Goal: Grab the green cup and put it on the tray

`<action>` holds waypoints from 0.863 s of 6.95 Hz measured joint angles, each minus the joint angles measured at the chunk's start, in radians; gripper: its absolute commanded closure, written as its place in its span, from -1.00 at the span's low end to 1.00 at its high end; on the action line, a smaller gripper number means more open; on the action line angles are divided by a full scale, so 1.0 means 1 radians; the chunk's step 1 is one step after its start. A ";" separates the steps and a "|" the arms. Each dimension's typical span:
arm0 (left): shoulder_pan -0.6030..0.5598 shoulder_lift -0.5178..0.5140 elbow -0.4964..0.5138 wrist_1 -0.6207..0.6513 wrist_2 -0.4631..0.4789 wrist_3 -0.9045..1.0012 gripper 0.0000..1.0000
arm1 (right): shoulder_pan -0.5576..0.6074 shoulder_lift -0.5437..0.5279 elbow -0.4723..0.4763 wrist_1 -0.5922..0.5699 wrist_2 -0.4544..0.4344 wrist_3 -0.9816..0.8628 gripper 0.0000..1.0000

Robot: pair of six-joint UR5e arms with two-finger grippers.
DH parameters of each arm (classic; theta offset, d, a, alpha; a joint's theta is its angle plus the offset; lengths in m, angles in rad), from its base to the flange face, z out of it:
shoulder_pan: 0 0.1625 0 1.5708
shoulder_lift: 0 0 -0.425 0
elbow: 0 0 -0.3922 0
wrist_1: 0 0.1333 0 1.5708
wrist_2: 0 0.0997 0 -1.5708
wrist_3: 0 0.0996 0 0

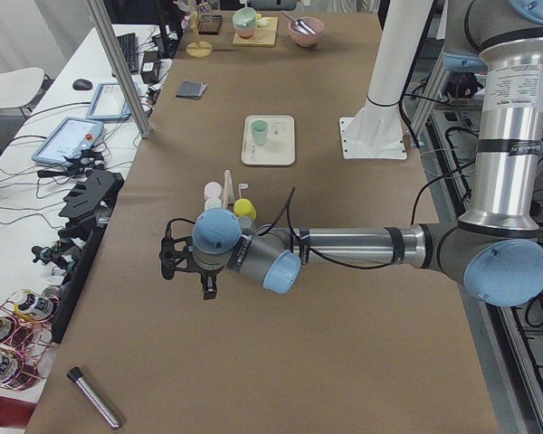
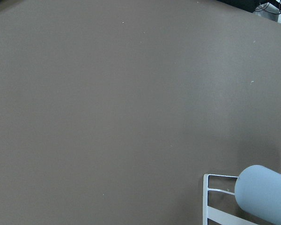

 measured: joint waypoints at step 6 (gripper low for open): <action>0.032 -0.004 -0.077 0.332 0.162 0.142 -0.95 | 0.005 -0.011 0.002 -0.004 -0.014 0.008 -1.00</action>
